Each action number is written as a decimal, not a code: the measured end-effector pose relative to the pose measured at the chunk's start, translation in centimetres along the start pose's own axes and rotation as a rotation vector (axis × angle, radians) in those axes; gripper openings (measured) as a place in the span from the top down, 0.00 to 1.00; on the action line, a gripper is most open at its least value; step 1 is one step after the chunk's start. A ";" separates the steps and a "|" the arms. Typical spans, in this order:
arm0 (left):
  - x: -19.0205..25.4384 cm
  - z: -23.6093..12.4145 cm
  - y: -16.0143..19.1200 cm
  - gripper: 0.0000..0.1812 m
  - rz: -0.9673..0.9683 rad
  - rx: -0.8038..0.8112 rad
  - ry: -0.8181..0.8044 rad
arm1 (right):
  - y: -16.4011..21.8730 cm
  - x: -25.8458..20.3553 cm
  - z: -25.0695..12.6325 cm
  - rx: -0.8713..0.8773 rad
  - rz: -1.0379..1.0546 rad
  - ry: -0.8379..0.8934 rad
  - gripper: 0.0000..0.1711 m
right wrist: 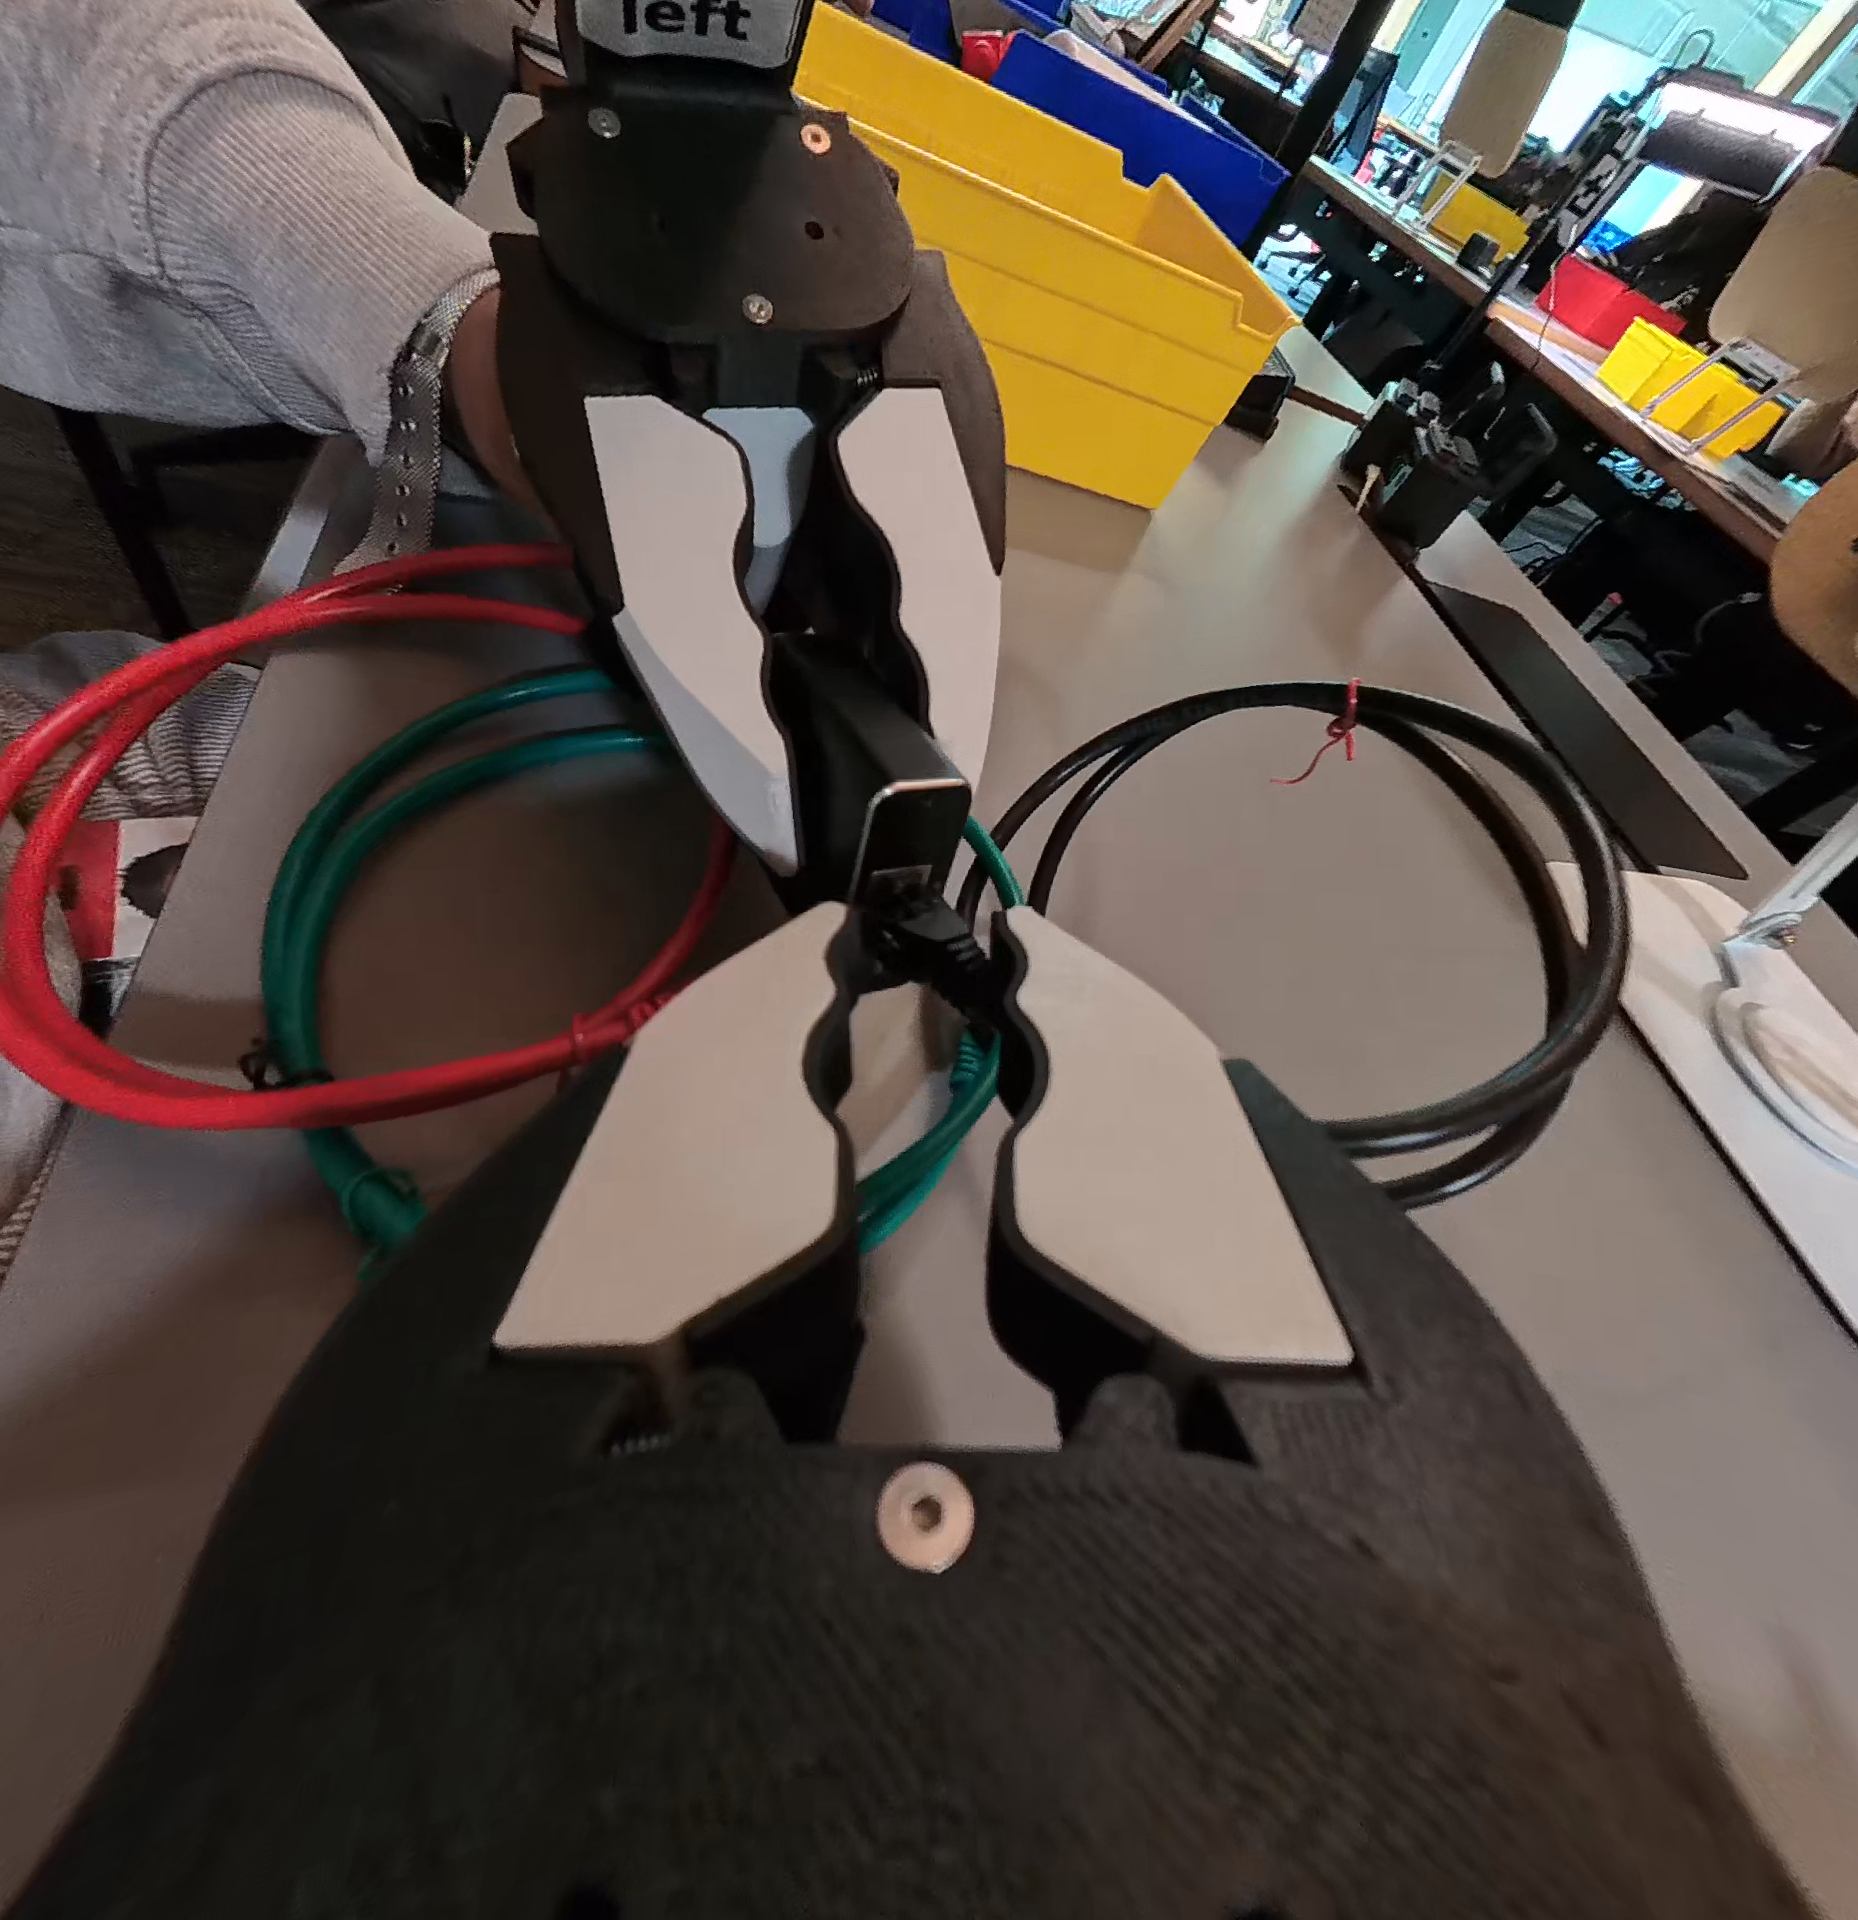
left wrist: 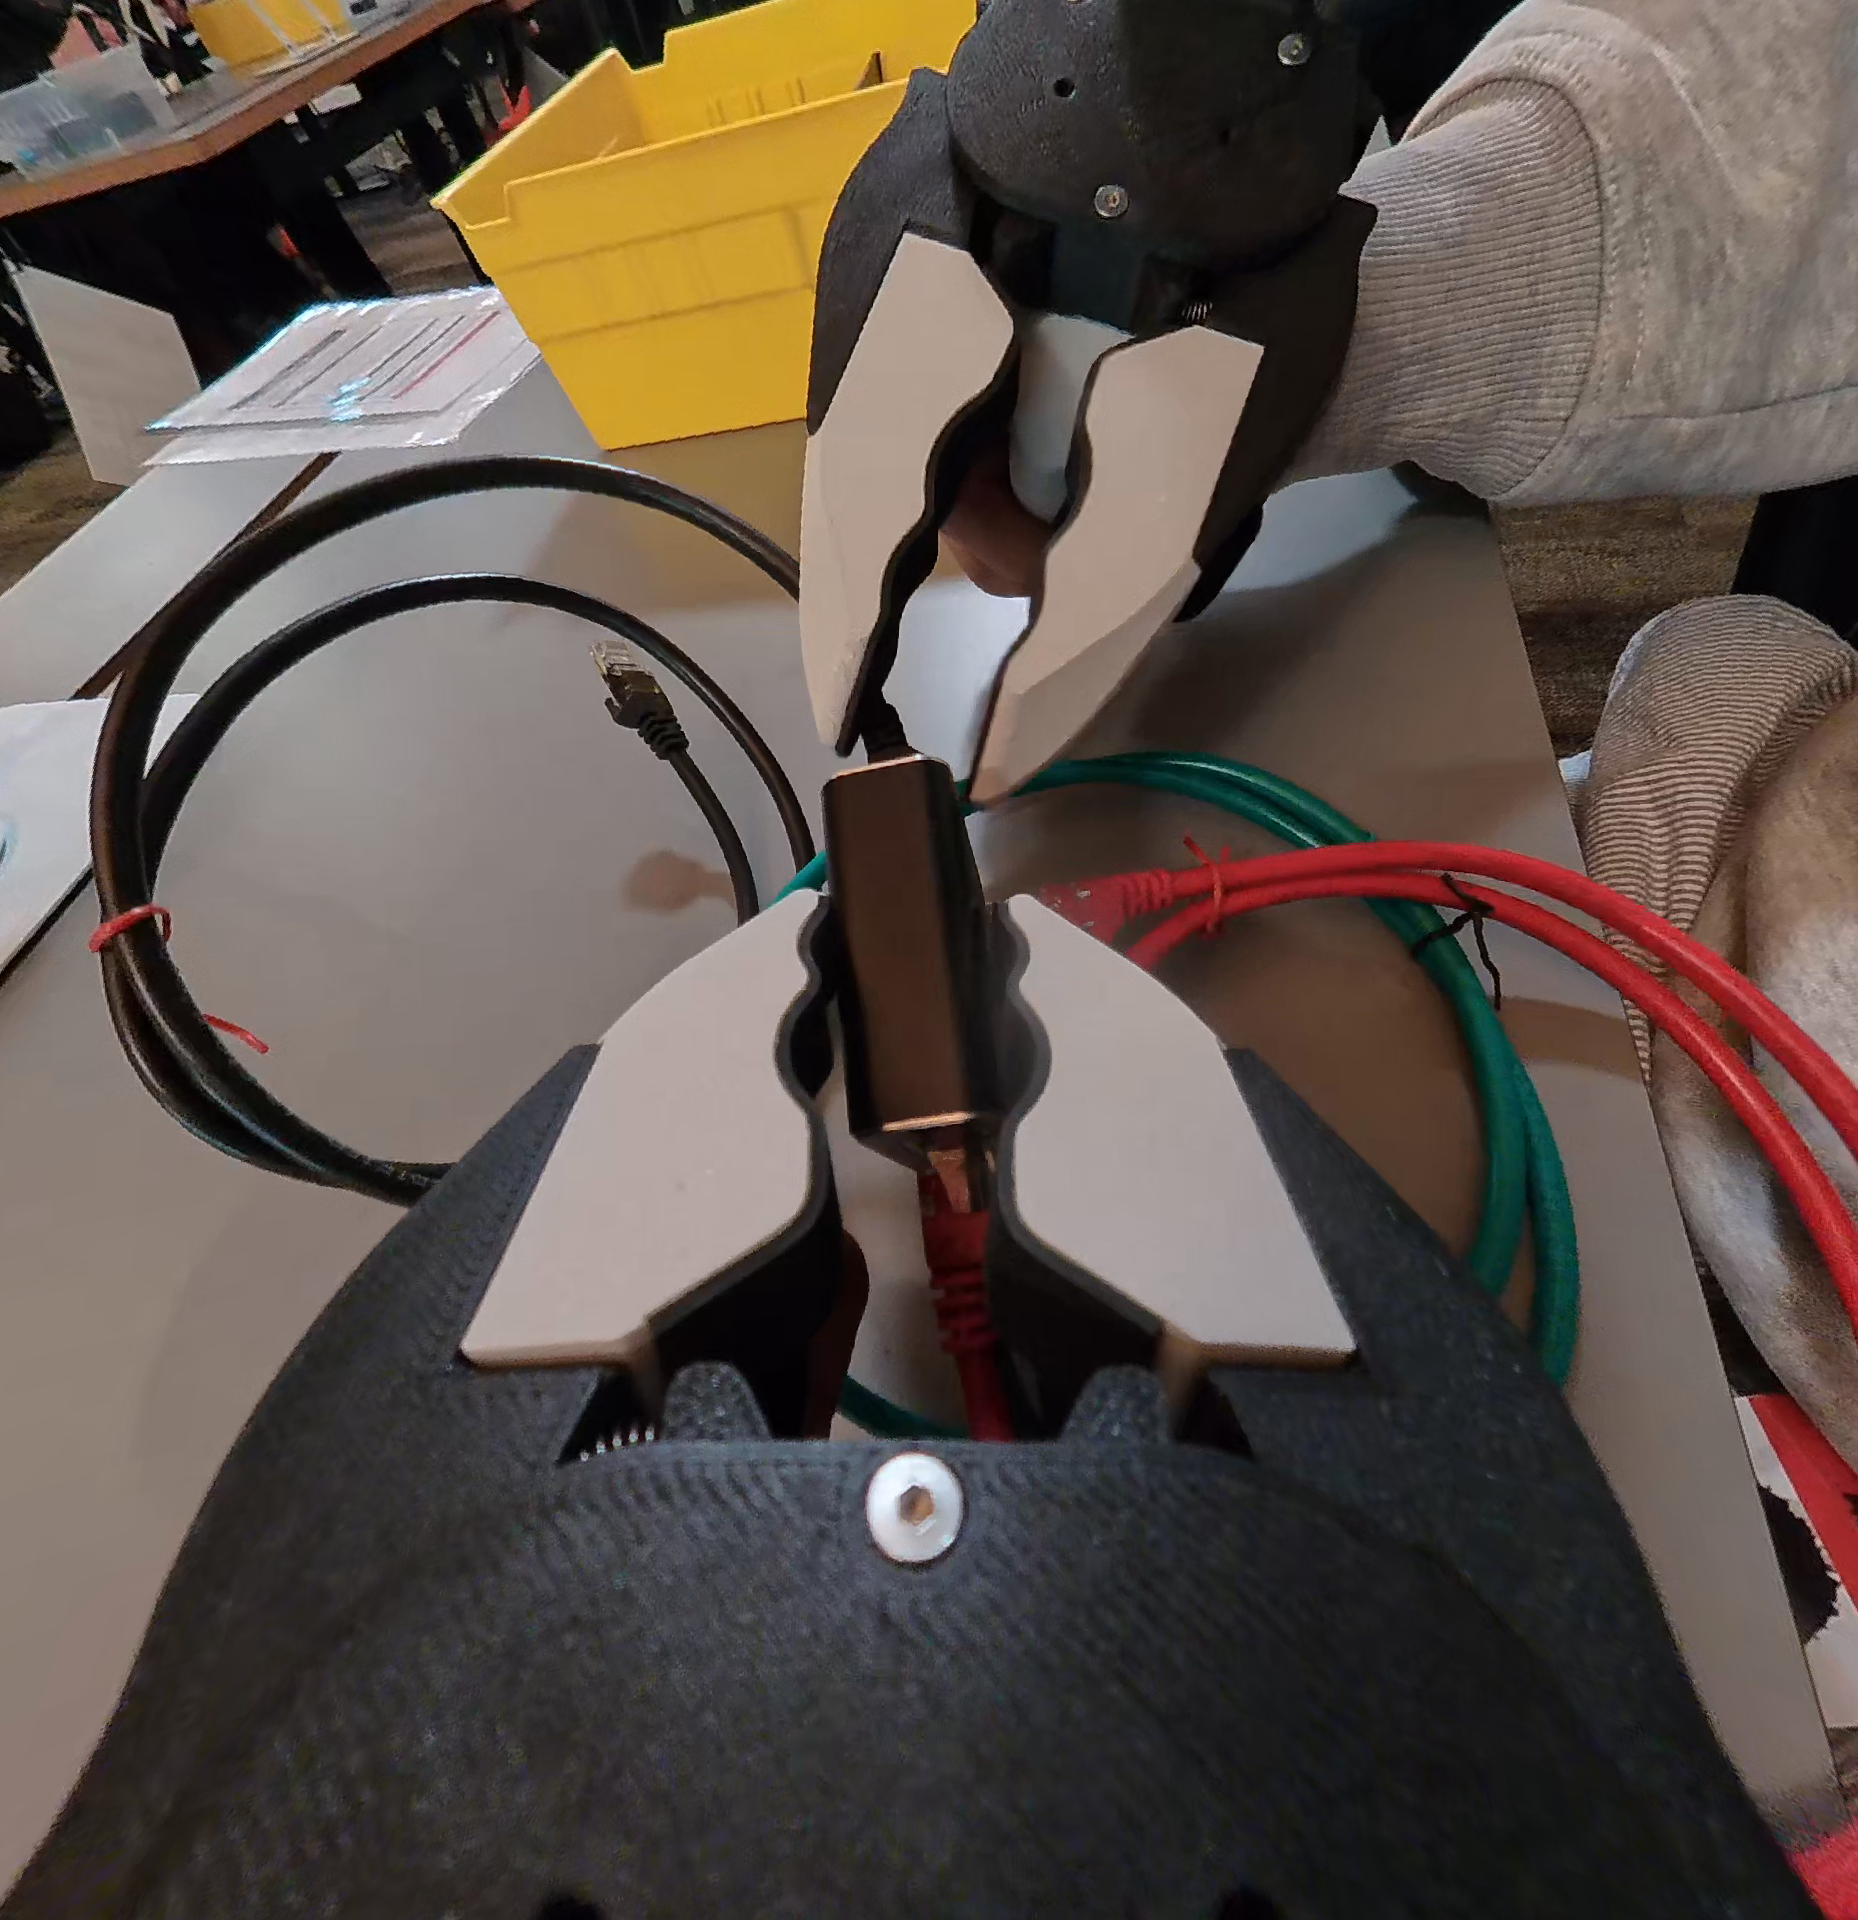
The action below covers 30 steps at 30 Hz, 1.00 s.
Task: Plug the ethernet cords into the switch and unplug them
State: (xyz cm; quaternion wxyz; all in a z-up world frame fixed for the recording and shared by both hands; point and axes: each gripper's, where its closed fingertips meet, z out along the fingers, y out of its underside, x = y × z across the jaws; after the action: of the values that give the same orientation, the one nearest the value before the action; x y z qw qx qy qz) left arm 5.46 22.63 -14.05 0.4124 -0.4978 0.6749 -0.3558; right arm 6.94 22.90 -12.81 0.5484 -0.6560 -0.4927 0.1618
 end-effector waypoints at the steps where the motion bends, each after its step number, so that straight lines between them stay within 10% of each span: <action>1: 0.0 0.0 0.0 0.85 0.001 -0.004 -0.001 | 0.1 -0.2 0.1 -0.005 0.002 -0.005 0.85; 30: 0.7 -0.5 -1.8 0.85 -0.229 0.118 0.146 | -1.3 1.1 -0.1 -0.110 -0.014 0.166 0.99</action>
State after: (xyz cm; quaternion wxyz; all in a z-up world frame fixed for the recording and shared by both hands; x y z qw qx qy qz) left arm 5.56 21.51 -12.39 0.3476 -0.5194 0.6199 -0.4746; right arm 6.92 23.65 -11.24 0.5515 -0.6929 -0.4583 0.0757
